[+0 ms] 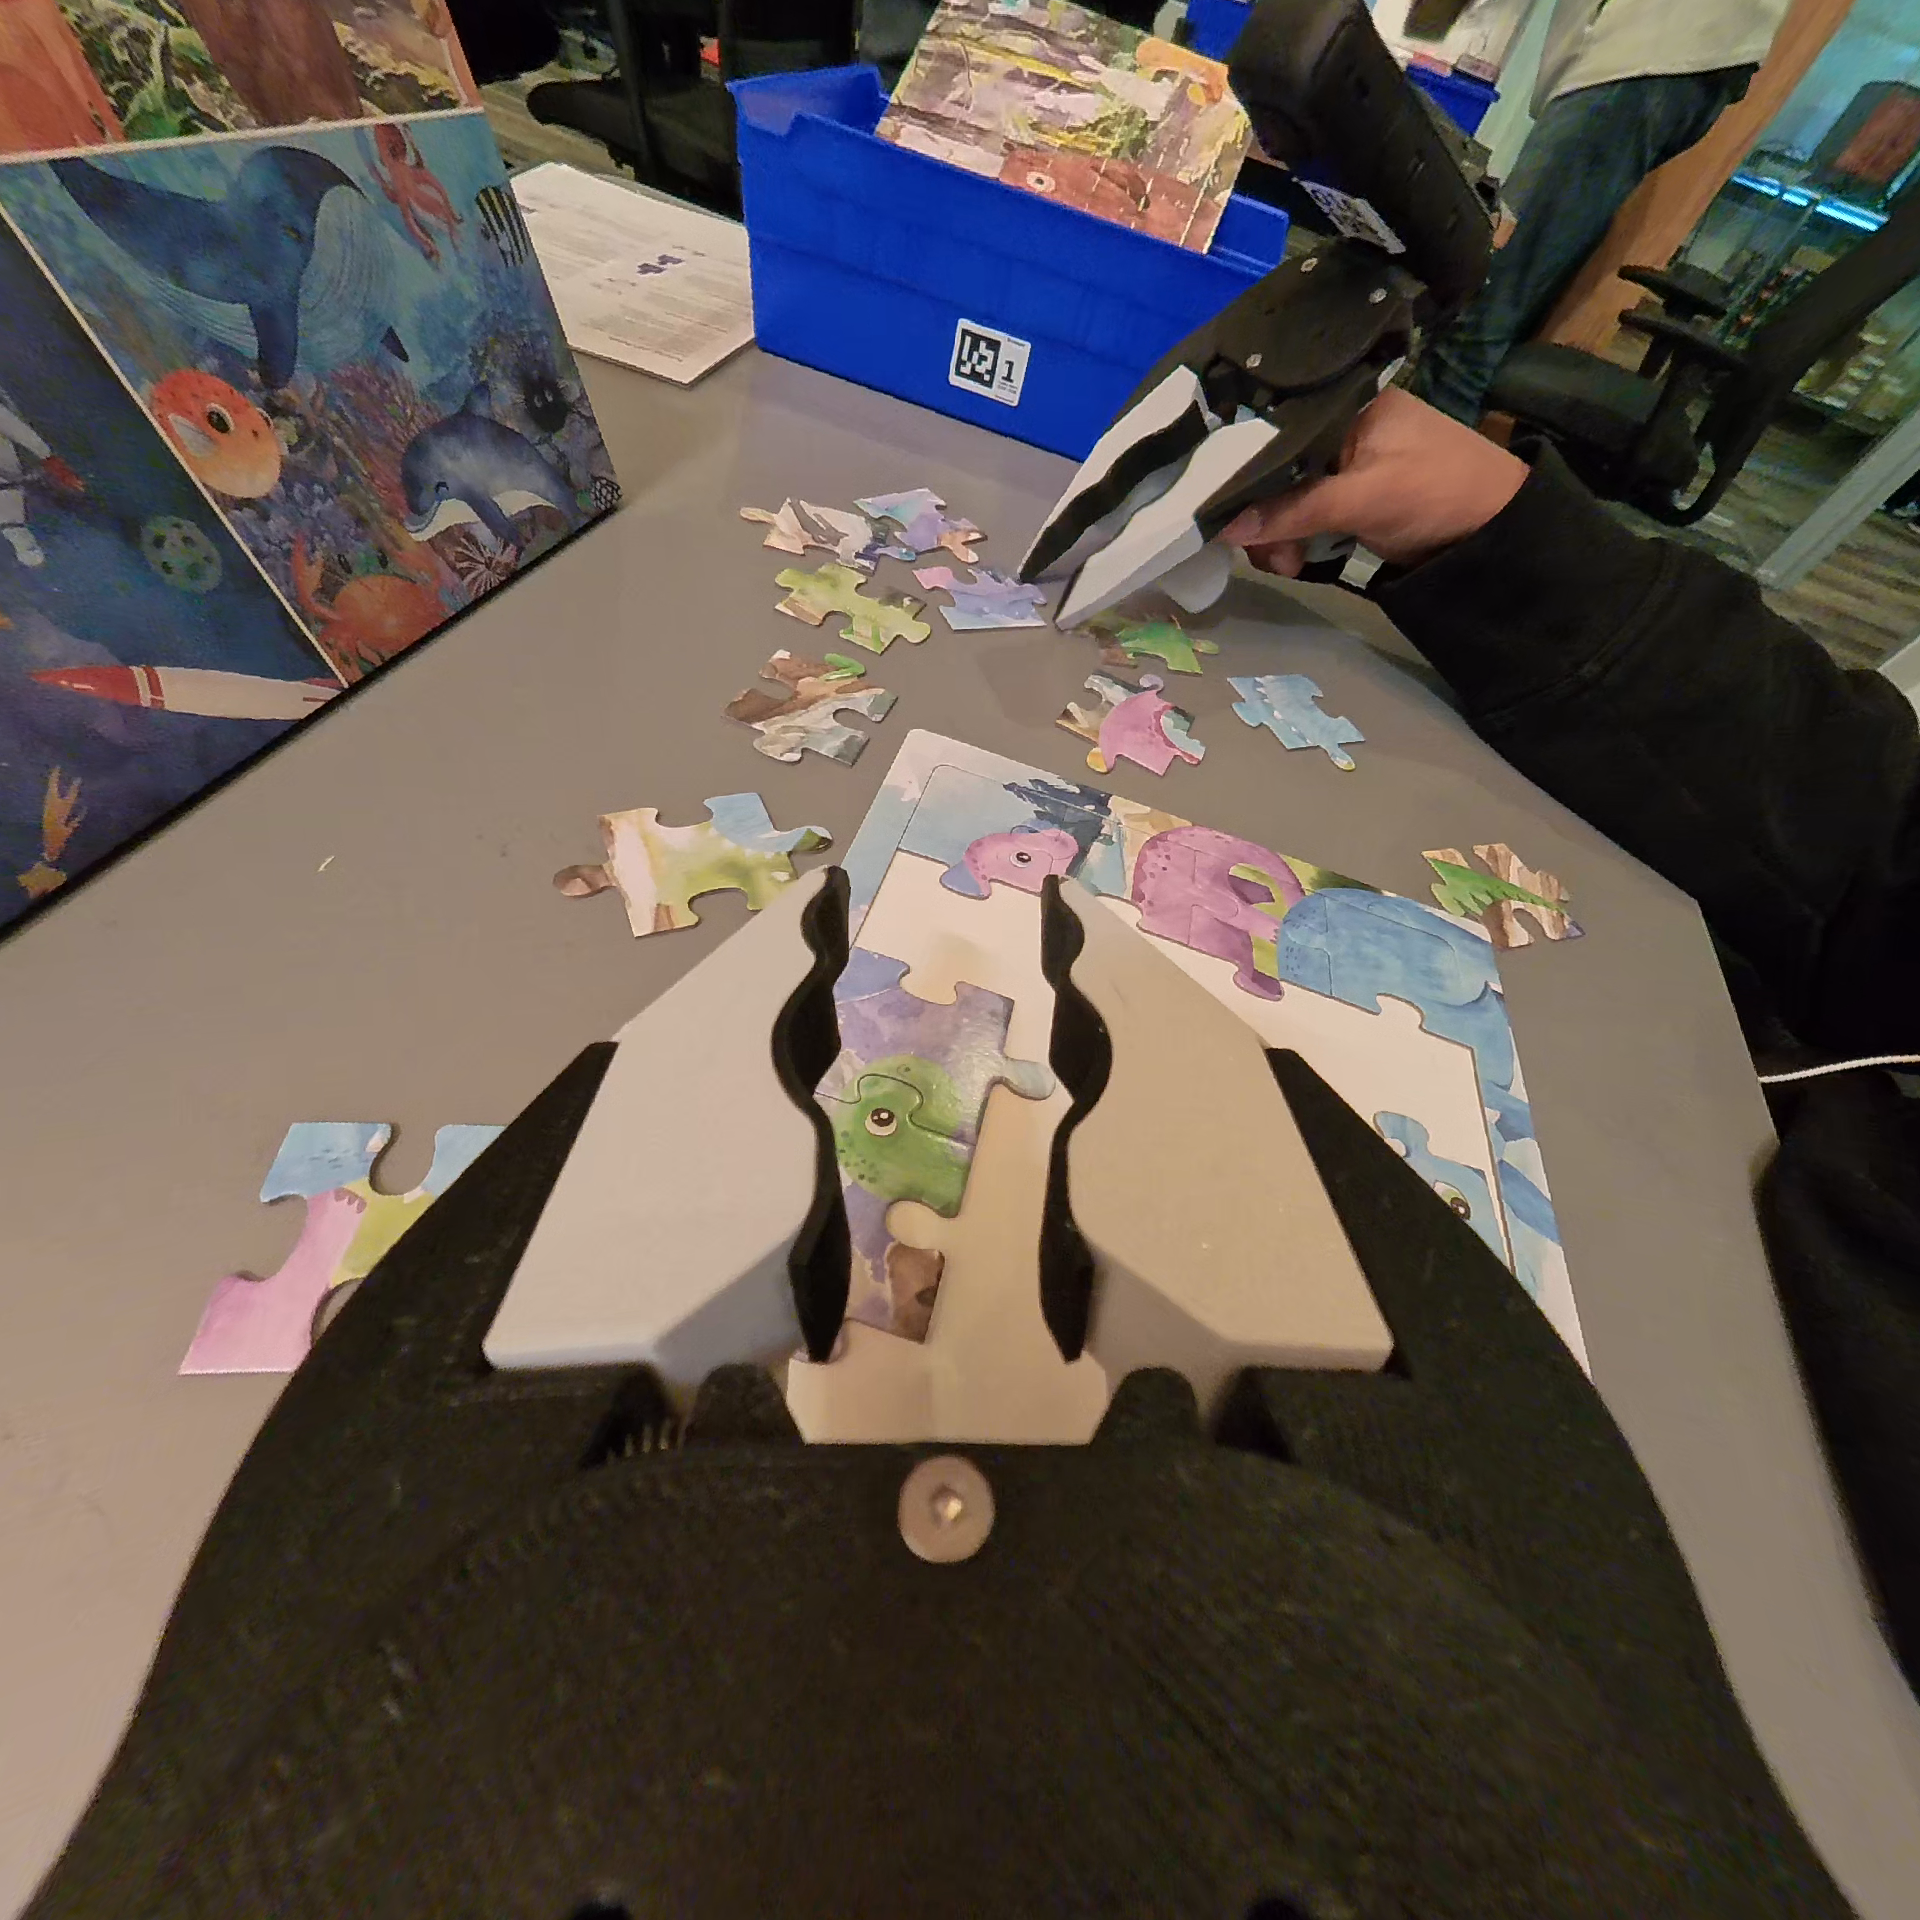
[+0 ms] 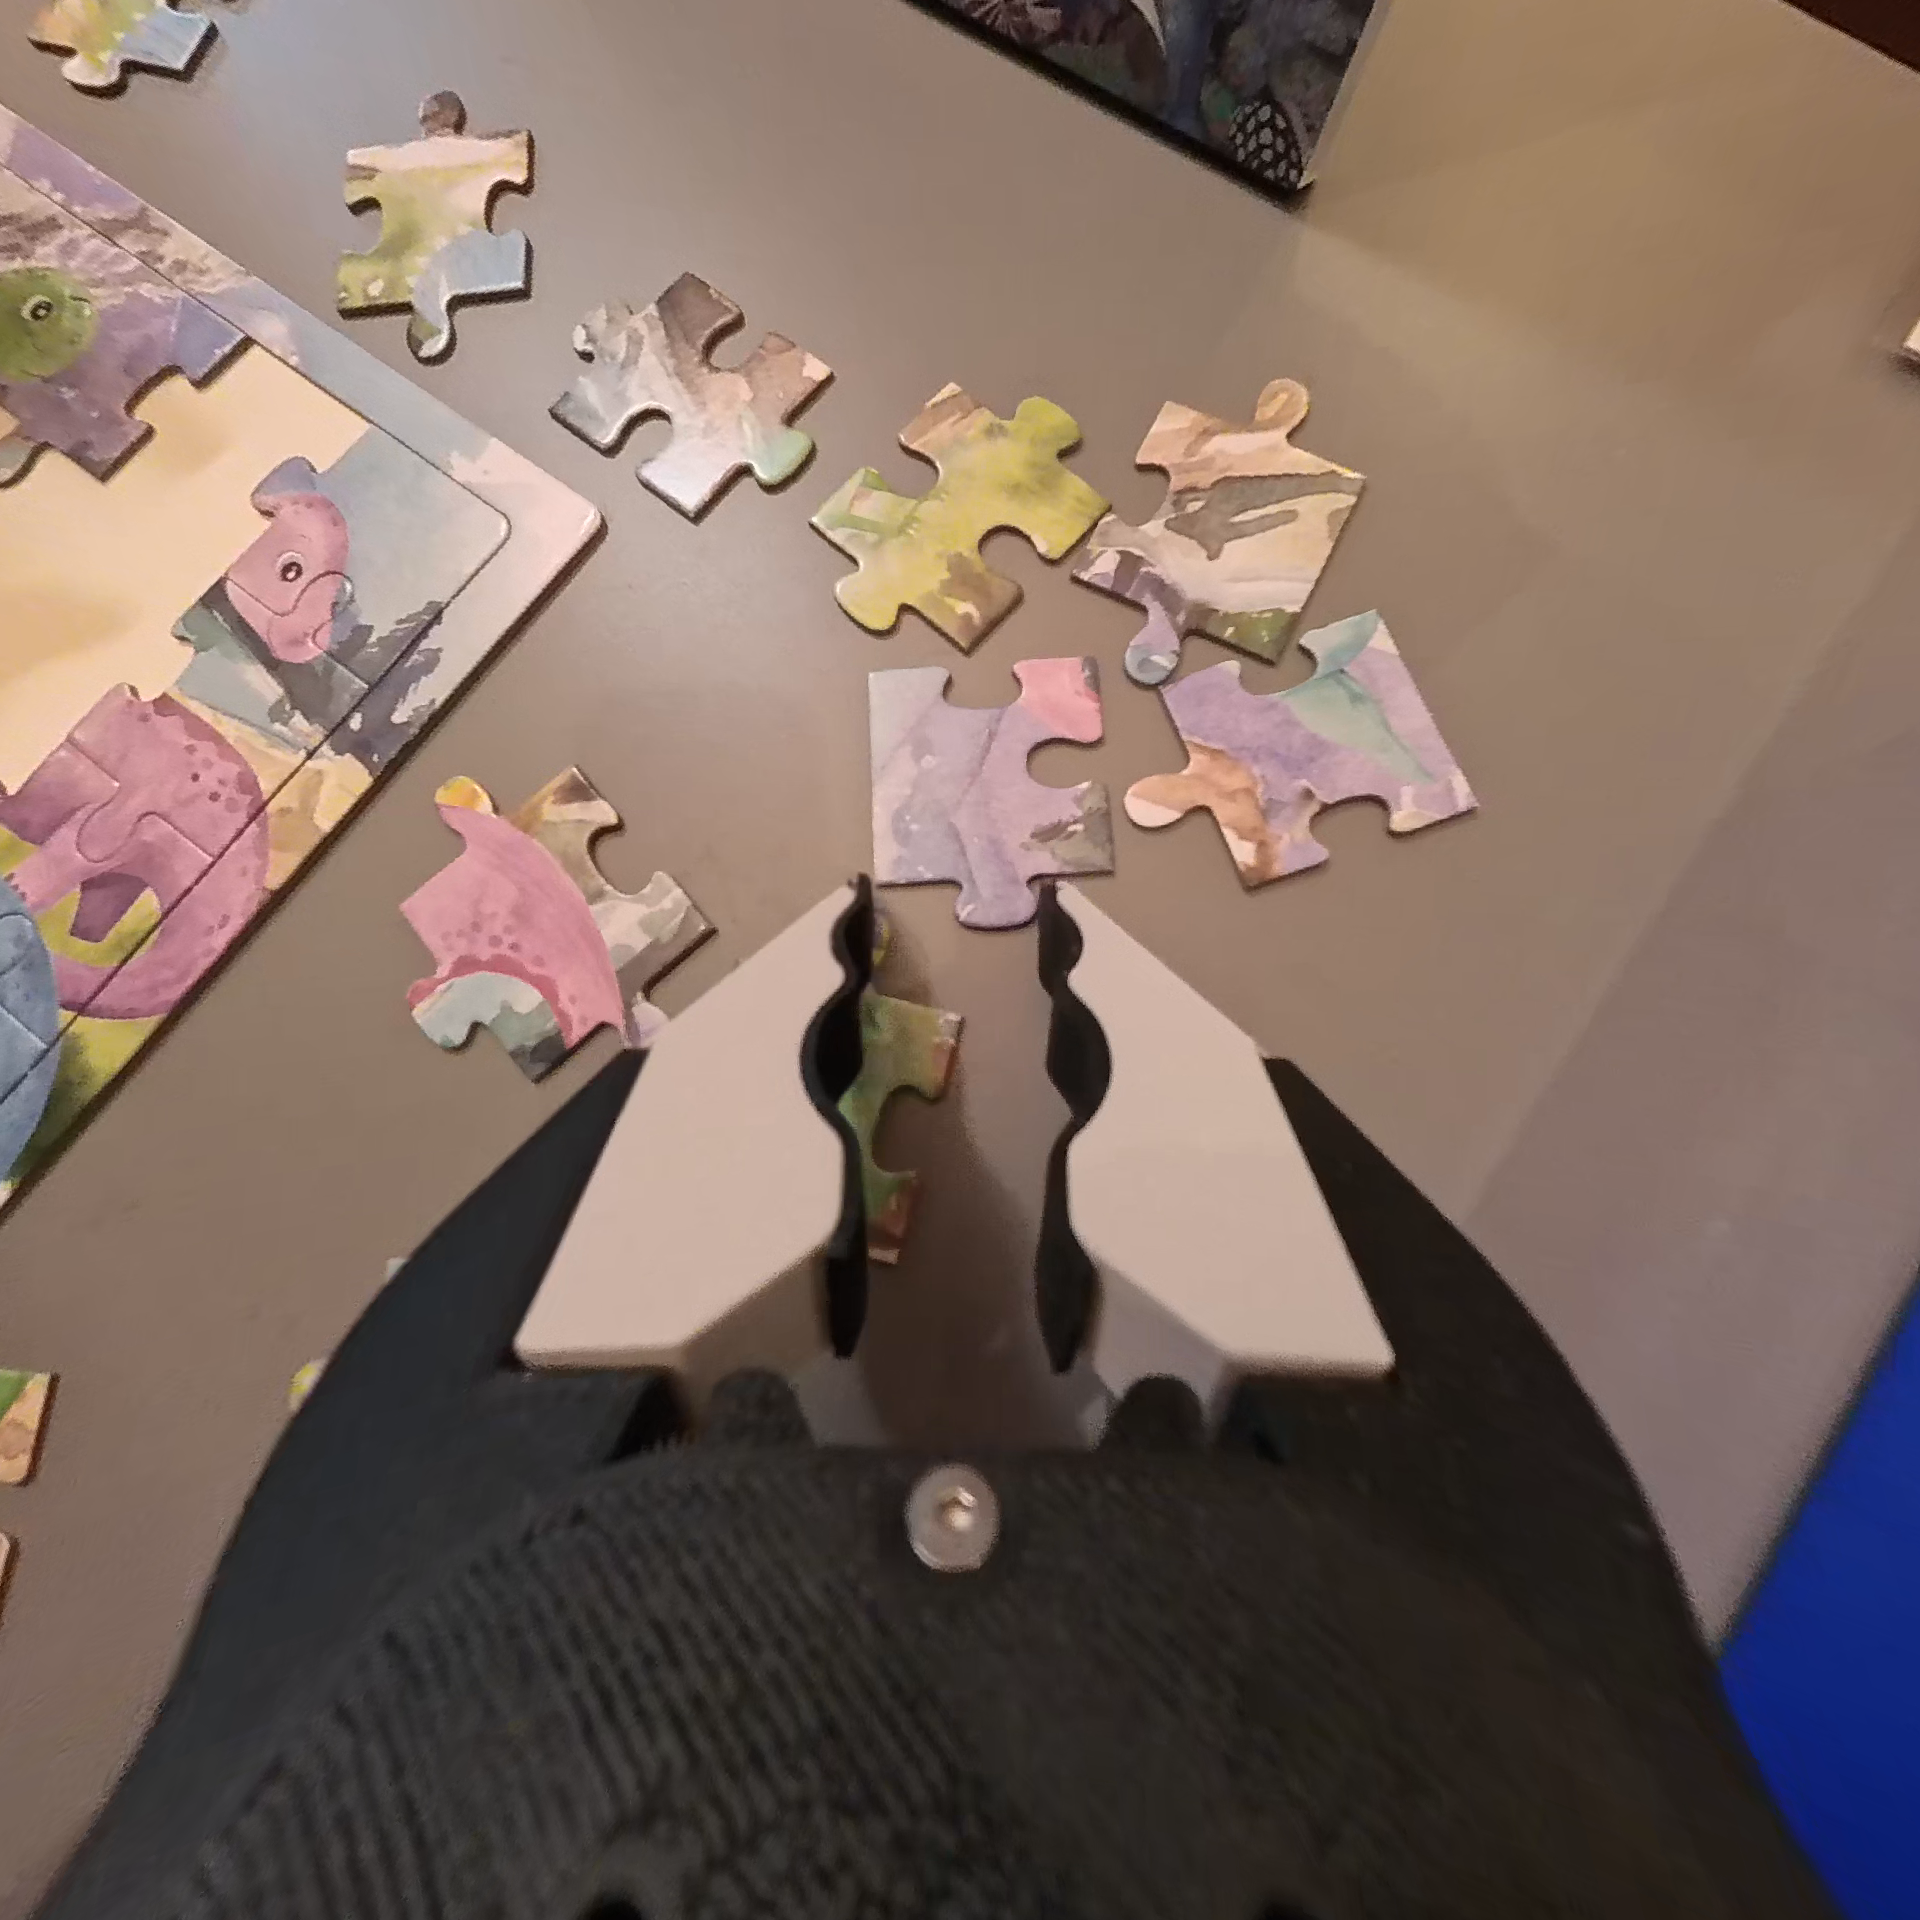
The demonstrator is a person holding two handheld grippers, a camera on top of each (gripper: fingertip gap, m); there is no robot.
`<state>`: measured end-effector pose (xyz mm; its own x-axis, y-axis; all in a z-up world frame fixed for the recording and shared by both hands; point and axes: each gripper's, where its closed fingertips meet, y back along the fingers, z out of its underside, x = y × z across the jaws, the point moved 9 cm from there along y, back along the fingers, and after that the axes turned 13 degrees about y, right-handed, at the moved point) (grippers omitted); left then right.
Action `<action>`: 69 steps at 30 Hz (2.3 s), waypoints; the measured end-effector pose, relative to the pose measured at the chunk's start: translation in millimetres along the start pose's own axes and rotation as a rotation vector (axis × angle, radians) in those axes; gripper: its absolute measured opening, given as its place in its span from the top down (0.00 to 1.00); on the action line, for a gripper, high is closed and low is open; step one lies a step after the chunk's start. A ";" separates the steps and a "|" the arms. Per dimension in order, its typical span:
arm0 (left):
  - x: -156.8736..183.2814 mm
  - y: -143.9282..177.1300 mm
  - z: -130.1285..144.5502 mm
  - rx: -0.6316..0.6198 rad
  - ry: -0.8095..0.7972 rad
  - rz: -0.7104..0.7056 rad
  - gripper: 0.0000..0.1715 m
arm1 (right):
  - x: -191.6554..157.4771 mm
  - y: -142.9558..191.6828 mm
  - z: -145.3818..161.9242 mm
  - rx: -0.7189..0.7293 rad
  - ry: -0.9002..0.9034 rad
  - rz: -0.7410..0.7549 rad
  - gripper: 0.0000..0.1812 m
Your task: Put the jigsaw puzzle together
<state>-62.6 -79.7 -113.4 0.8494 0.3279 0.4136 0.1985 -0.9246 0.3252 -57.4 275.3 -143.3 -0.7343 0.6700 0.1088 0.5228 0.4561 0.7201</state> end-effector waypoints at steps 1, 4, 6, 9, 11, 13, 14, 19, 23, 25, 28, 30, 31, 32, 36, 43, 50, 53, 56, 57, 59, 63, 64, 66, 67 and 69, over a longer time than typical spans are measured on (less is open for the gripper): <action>0.0 0.1 0.0 0.000 -0.001 -0.001 0.80 | 0.2 0.0 0.2 -0.004 0.006 0.010 0.85; 0.0 0.0 0.0 0.000 -0.001 -0.001 0.80 | -0.1 -0.3 0.2 -0.012 0.019 0.029 0.91; -0.1 -0.1 0.2 -0.001 0.000 0.000 0.80 | -0.5 -1.1 -0.4 -0.008 0.012 0.023 0.93; -0.2 -0.3 0.4 -0.002 0.000 0.000 0.80 | -0.8 -1.2 -0.8 -0.010 0.016 0.026 0.93; -0.3 -0.5 0.5 -0.003 0.000 -0.001 0.80 | -1.4 -1.5 -1.2 -0.011 0.019 0.022 0.93; -0.4 -0.6 0.6 -0.003 0.001 0.000 0.80 | -3.1 -2.3 -2.4 -0.006 0.022 0.007 0.93; -0.3 -0.5 0.6 -0.003 0.000 0.000 0.80 | -4.1 -2.7 -3.2 -0.002 0.023 0.000 0.93; 0.0 -0.1 0.3 -0.002 -0.001 0.000 0.80 | -8.1 -0.2 -9.0 0.060 0.025 -0.041 0.93; 0.1 -0.3 0.4 -0.003 -0.002 0.000 0.80 | -11.0 4.0 -14.3 0.124 0.029 -0.074 1.00; 0.1 -0.4 0.5 -0.004 -0.001 0.001 0.80 | -11.4 5.1 -15.2 0.133 0.031 -0.077 1.00; -0.3 -0.7 0.7 -0.005 0.002 0.001 0.80 | -10.0 3.7 -13.6 0.115 0.027 -0.065 0.95; -0.3 -0.8 0.9 -0.006 0.002 0.001 0.80 | -9.8 2.0 -12.9 0.106 0.024 -0.063 0.90; -0.3 -0.8 0.9 -0.006 0.001 0.001 0.80 | -9.7 1.0 -12.5 0.098 0.025 -0.058 0.87; -0.2 -0.9 1.0 -0.007 0.000 0.001 0.80 | -9.6 0.0 -12.1 0.089 0.028 -0.052 0.84; 3.0 -0.7 0.9 -0.018 0.000 0.028 0.81 | -10.3 -3.9 -11.1 0.065 0.040 -0.042 0.78; 45.7 -10.2 10.8 -0.253 -0.092 0.258 0.83 | -9.6 -6.5 -9.2 0.058 0.034 -0.049 0.77; 63.7 -24.6 38.1 -0.507 -0.133 0.318 0.77 | -11.1 -10.5 -9.4 0.041 0.063 -0.025 0.78; 66.4 -27.0 44.4 -0.557 -0.155 0.311 0.76 | -10.8 -10.7 -9.2 0.034 0.075 -0.007 0.80; 65.7 -28.5 47.0 -0.576 -0.164 0.295 0.75 | -10.5 -10.3 -9.1 0.029 0.074 -0.004 0.83; 64.3 -28.7 46.7 -0.571 -0.167 0.281 0.75 | -10.3 -9.9 -8.8 0.028 0.074 -0.005 0.84; 61.1 -28.2 44.3 -0.547 -0.165 0.261 0.75 | -10.3 -9.3 -8.5 0.024 0.075 -0.007 0.84; 55.2 -25.6 38.0 -0.489 -0.133 0.253 0.75 | -11.0 -7.4 -7.7 0.013 0.084 -0.017 0.85; 53.9 -25.2 37.0 -0.477 -0.132 0.248 0.75 | -11.1 -6.9 -7.4 0.010 0.085 -0.021 0.85; 52.1 -25.0 35.8 -0.459 -0.131 0.241 0.75 | -10.9 -5.7 -7.1 0.007 0.089 -0.021 0.85; 51.5 -24.9 35.6 -0.454 -0.129 0.241 0.75 | -10.7 -4.8 -7.8 0.012 0.095 -0.015 0.86; 50.8 -25.0 35.3 -0.446 -0.129 0.239 0.75 | -11.0 -1.1 -11.7 0.046 0.107 0.001 0.96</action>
<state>-7.1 -46.7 -130.5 0.9043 0.0654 0.4219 -0.2121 -0.7888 0.5769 -54.9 260.6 -137.2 -0.7743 0.6056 0.1836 0.5411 0.4832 0.6883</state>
